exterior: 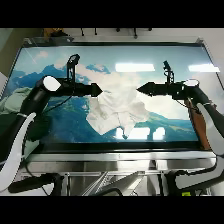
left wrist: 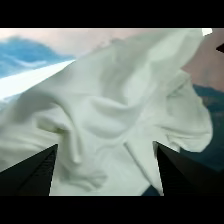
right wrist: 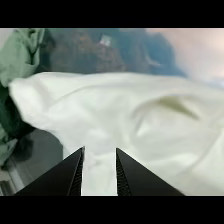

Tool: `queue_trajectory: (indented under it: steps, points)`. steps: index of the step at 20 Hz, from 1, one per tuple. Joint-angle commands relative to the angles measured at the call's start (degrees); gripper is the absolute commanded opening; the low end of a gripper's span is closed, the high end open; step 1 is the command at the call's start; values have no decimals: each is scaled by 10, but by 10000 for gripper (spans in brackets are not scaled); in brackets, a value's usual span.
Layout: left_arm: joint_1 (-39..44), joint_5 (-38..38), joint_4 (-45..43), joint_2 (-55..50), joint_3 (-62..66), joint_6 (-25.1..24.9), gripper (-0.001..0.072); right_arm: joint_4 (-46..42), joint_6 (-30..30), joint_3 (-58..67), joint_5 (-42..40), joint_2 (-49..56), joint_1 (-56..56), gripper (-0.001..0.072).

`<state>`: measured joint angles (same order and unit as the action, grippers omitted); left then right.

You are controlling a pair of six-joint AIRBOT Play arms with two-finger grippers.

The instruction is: Fold the shirts.

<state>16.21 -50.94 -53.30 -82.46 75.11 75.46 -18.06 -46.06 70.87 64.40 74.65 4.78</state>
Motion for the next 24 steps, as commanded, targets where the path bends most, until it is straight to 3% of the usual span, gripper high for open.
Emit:
queue_trajectory:
  steps: [1,2,3,6,8,11,13,15,18,23,24]
  points:
    - [-52,-62,24,-95,80,5,672,14,26,40,19,70,37,280]
    - [-73,-111,23,-105,114,18,672,14,23,52,52,61,55,390]
    - [-90,-160,23,-109,138,27,672,11,10,55,89,44,76,414]
    - [-128,-287,17,-102,137,46,672,-91,-52,38,163,-10,105,411]
    - [-132,-315,18,-80,60,46,671,-129,-65,-28,167,-56,93,411]
    - [-110,-254,19,-28,-110,42,671,-128,-58,-173,116,-129,34,415]
    - [-82,-169,27,4,-209,41,671,-128,-58,-240,48,-150,-20,511]
    - [-50,-91,50,16,-261,40,671,-128,-58,-267,-18,-143,-76,501]
    - [10,6,86,4,-292,38,672,-110,-58,-267,-106,-110,-143,500]
    - [81,31,85,-60,-240,30,670,-22,-3,-267,-148,-76,-195,490]
    - [87,30,82,-68,-226,30,640,-20,-4,-267,-161,-75,-201,385]
